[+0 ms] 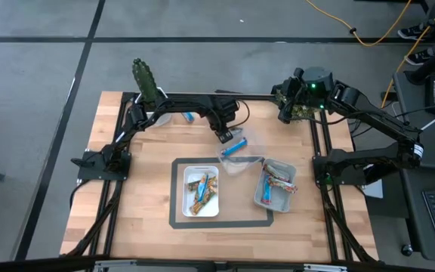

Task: Pick and place Granola Bars by type
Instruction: Put the blue granola bar into the transparent bin

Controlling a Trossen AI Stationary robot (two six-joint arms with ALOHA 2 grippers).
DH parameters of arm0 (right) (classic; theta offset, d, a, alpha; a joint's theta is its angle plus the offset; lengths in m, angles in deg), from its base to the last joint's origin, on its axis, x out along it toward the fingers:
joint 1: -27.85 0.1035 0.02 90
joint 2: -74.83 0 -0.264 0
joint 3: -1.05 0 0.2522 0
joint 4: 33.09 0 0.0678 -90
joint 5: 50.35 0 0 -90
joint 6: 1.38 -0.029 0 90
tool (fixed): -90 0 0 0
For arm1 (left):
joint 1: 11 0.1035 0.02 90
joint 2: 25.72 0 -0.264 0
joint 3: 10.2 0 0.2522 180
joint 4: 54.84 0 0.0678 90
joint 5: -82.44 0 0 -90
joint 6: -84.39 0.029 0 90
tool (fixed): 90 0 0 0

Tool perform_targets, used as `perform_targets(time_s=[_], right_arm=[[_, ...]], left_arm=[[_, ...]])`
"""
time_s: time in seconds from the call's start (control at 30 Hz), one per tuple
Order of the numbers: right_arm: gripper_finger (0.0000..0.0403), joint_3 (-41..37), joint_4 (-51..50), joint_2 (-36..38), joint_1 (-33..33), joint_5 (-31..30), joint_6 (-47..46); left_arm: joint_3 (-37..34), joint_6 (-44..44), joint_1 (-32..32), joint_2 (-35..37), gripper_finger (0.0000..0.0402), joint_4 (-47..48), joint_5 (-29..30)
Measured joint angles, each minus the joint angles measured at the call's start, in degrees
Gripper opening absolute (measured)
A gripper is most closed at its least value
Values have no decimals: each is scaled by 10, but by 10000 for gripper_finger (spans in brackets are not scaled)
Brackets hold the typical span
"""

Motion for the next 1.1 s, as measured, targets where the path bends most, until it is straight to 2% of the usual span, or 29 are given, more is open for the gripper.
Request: perform_targets(time_s=[0.1,0.27,0.43,0.53,0.63,0.77,0.9,1.0,1.1], right_arm=[[224,0,0,0,0,0,0],[224,0,0,0,0,0,-2],[224,0,-1,0,0,0,-3],[224,0,-5,0,0,0,-3],[224,0,-18,0,0,0,-2],[224,0,-38,0,-2,0,-1],[224,0,-45,0,-3,0,-1],[224,0,-45,0,-3,4,0],[224,0,-45,0,-3,5,0]], left_arm=[[26,1,0,1,18,22,3],[97,22,0,2,21,77,33],[202,38,1,4,17,156,36],[265,51,1,19,17,181,26],[304,56,0,56,18,179,-27],[302,75,-1,134,18,175,-95],[263,95,-1,226,18,171,-145],[209,97,-3,302,18,157,-169],[126,97,-17,385,18,114,-179]])
